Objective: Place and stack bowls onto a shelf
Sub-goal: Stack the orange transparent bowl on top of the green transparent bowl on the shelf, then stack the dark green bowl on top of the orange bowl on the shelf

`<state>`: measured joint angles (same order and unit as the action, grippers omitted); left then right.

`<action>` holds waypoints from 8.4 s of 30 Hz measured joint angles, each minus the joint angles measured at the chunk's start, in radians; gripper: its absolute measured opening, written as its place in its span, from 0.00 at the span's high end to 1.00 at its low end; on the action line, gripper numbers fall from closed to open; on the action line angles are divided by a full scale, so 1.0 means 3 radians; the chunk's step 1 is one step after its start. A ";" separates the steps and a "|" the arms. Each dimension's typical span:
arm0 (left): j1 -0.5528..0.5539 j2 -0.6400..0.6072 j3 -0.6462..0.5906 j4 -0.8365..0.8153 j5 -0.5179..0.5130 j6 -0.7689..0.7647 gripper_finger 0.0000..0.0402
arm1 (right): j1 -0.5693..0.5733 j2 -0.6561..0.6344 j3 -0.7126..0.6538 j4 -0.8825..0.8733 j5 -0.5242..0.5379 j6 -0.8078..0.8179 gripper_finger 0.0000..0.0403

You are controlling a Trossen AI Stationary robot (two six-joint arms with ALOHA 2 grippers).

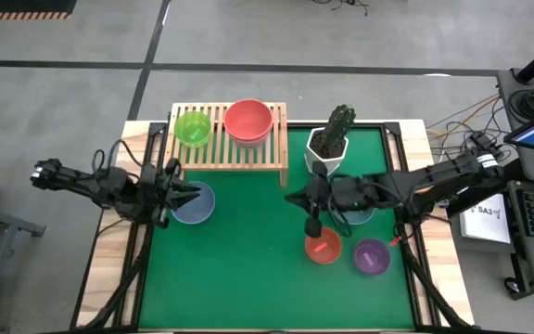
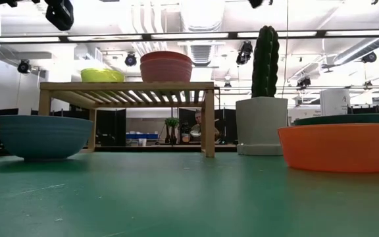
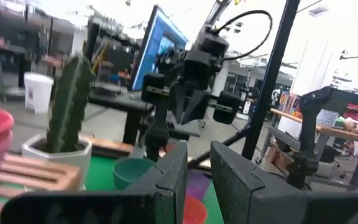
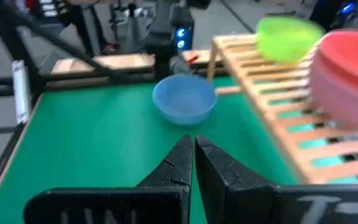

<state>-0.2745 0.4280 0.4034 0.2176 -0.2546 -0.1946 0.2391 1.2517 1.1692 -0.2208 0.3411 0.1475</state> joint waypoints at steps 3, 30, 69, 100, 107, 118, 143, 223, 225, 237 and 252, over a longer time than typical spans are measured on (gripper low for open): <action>0.0000 0.0242 0.0034 0.0093 -0.0001 -0.0185 0.87 | 0.0153 -0.0077 -0.0129 -0.0176 0.0001 0.0225 0.98; -0.0048 0.3470 0.1815 0.0148 0.0011 0.0170 0.87 | 0.1470 -0.0287 -0.0680 -0.1251 0.0522 0.0991 0.98; 0.0078 0.5916 0.3527 -0.0431 0.0645 0.1319 0.52 | 0.1494 -0.1629 -0.2231 0.1381 0.0322 -0.0589 0.98; 0.0011 0.5108 0.3519 -0.1783 0.0651 0.1223 1.00 | 0.1492 -0.1611 -0.2268 0.1490 0.0349 -0.0646 0.98; -0.0062 0.4357 0.3515 -0.2572 0.0638 0.1060 1.00 | 0.1470 -0.1551 -0.2270 0.1737 0.0279 -0.0796 0.98; -0.0039 0.3183 0.3512 -0.4116 0.0013 0.0251 1.00 | 0.1193 -0.1274 -0.2256 0.1988 -0.0115 -0.0847 0.98; 0.1700 0.2452 0.3512 -0.5368 -0.0583 0.1172 1.00 | 0.1169 -0.1238 -0.2248 0.1986 -0.0115 -0.0763 0.98; 0.0924 0.1303 0.1286 -0.2259 0.0651 -0.0518 0.68 | 0.0779 -0.1174 -0.1967 0.1108 0.0383 0.0794 0.98; 0.0706 0.1301 0.1136 -0.2026 0.0472 -0.0618 0.68 | 0.0712 -0.1143 -0.1839 0.0747 0.0371 0.1011 0.98; 0.0150 0.1572 0.1022 -0.1509 -0.0109 -0.0745 0.68 | 0.0423 -0.0796 -0.0879 -0.1860 0.0260 0.2791 0.95; 0.0149 0.1974 0.1351 -0.1510 -0.0606 -0.0399 0.68 | 0.0190 0.0331 -0.0374 -0.2802 0.0049 0.3288 0.58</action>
<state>-0.2296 1.0203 0.8085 -0.2354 -0.4363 -0.3142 0.2961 1.3511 1.0569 -1.0615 0.3557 1.1339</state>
